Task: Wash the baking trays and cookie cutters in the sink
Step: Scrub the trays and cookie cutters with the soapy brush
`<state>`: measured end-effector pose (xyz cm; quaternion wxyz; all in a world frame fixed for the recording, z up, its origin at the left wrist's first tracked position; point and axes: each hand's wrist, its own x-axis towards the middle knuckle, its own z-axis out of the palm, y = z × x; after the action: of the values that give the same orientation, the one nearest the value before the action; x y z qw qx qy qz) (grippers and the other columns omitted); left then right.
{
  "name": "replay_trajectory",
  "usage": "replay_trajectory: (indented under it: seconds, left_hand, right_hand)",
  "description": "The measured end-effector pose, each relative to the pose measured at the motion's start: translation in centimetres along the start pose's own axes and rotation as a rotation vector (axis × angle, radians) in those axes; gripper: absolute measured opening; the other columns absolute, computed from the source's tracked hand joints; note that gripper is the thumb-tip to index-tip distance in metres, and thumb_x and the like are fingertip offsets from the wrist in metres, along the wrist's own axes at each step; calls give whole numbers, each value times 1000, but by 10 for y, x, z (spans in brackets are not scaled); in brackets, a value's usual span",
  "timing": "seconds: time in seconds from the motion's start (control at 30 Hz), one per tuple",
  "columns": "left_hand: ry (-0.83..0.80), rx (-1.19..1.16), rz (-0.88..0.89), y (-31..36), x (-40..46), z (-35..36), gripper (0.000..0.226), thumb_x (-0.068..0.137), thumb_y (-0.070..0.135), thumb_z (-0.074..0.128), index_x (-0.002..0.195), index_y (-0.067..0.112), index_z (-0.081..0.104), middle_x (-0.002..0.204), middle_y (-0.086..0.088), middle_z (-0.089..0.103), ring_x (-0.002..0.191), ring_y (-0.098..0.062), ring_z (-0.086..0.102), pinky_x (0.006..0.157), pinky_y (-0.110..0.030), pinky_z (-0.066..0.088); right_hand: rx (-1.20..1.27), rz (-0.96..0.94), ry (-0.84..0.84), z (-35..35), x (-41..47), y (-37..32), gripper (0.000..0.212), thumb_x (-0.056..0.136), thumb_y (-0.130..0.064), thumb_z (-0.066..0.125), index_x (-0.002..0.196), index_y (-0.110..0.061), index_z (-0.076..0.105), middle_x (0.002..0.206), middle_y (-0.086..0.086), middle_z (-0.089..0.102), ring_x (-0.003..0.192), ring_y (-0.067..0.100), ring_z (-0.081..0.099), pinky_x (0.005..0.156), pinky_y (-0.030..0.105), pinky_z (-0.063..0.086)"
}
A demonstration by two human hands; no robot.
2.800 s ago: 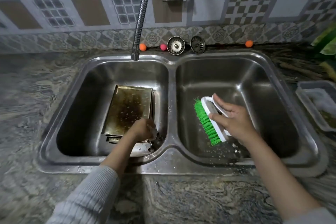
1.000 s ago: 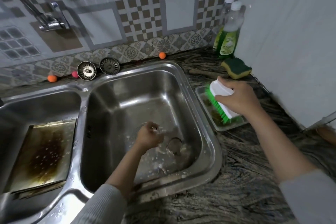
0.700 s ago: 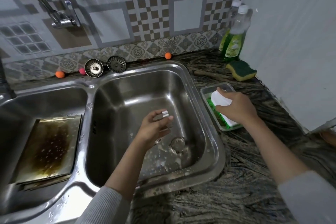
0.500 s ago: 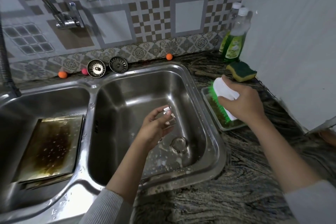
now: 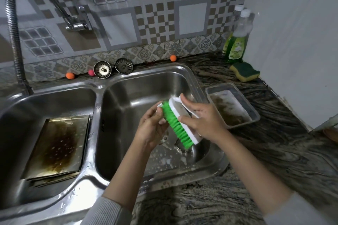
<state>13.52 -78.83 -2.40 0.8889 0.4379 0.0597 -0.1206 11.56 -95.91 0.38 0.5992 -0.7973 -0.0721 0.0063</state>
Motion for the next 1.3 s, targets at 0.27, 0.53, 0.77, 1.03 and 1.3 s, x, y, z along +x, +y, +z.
replay_trajectory:
  seconds: [0.27, 0.53, 0.77, 1.03, 1.3]
  left_hand:
    - [52, 148, 31, 0, -9, 11, 26, 94, -1, 48, 118, 0, 55, 82, -5, 69, 62, -14, 66, 58, -30, 57]
    - [150, 44, 2, -9, -14, -7, 38, 93, 2, 48, 130, -4, 47, 81, -6, 68, 60, -14, 63, 58, -26, 54]
    - [72, 31, 0, 11, 2, 4, 46, 81, 18, 59, 124, 3, 55, 79, -5, 63, 67, -17, 51, 59, -31, 54]
    - [110, 165, -111, 6, 4, -20, 45, 77, 18, 69, 120, 16, 57, 83, 0, 64, 60, -10, 59, 63, -31, 55]
    - [253, 672, 1, -5, 7, -23, 46, 71, -5, 77, 109, 14, 59, 84, -5, 58, 70, -22, 57, 58, -26, 50]
  right_hand:
    - [125, 36, 146, 14, 29, -22, 59, 75, -23, 75, 129, -32, 55, 128, -17, 55, 106, -1, 58, 94, 28, 50]
    - [110, 73, -3, 16, 14, 0, 59, 74, -15, 76, 127, -28, 57, 132, -9, 55, 108, 2, 59, 97, 36, 50]
    - [167, 68, 162, 23, 27, -10, 59, 73, -24, 75, 127, -35, 55, 111, -24, 60, 96, -5, 60, 85, 23, 50]
    - [216, 127, 140, 5, 14, 10, 57, 77, -13, 75, 129, -27, 56, 114, -26, 59, 109, -6, 55, 98, 34, 47]
    - [238, 104, 161, 4, 22, 9, 59, 77, -8, 74, 131, -22, 54, 120, -23, 55, 108, -10, 54, 95, 20, 45]
